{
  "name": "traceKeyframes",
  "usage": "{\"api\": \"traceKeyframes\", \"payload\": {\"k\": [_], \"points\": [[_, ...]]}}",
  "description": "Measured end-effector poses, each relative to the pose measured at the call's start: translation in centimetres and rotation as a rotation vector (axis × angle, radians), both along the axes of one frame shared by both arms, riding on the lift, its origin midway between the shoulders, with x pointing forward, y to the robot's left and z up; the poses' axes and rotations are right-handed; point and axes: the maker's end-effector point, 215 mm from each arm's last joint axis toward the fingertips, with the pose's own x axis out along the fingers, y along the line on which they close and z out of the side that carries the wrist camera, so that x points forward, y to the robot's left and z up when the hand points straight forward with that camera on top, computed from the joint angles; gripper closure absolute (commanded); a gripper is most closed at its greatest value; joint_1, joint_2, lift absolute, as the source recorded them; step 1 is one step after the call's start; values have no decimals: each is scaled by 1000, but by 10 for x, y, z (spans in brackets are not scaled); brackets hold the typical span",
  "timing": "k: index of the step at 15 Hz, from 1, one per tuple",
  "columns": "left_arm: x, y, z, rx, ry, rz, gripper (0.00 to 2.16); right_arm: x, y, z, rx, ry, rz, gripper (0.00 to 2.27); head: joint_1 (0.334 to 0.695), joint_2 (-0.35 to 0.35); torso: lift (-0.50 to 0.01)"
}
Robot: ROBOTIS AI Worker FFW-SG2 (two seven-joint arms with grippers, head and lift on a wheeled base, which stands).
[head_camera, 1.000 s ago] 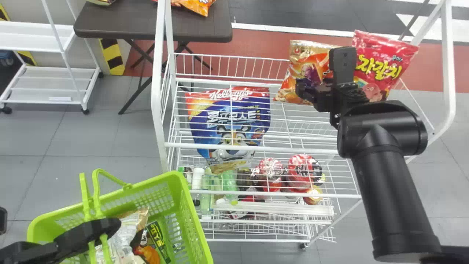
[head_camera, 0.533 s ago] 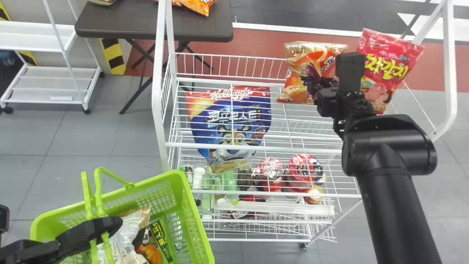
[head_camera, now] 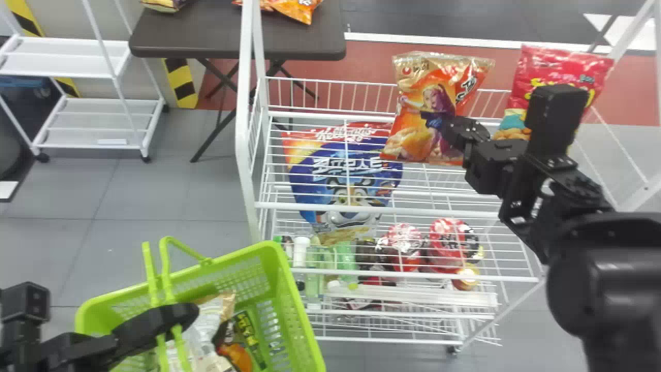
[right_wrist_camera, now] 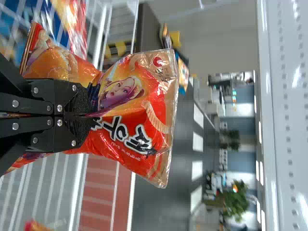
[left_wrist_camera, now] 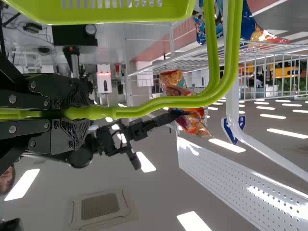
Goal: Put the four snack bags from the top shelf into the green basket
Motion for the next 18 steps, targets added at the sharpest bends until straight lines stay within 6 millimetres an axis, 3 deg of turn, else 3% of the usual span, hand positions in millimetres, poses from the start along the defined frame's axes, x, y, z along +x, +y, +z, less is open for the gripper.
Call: {"api": "traceKeyframes", "payload": {"k": [3,5,9,10,13,17,18], "points": [[0,0,0,1,-1,-1,2145,-54,70,-12,112,125,163,2253,695,97,0],[1,0,1,1,-4,-3,2145,-85,109,-12,158,181,255,2253,695,192,0],[2,0,2,2,-6,-3,2145,-155,174,-31,229,387,437,2253,695,307,0],[2,1,2,2,-7,-3,2145,-167,185,-37,235,423,466,2253,695,350,0],[3,1,3,0,-10,-3,2145,-191,211,-63,243,514,526,2253,695,350,0],[4,0,4,-3,-10,-5,2145,-207,231,-120,214,659,560,2246,695,350,0],[4,0,4,-2,-10,-5,2145,-211,234,-131,206,690,568,2020,695,350,0]]}}
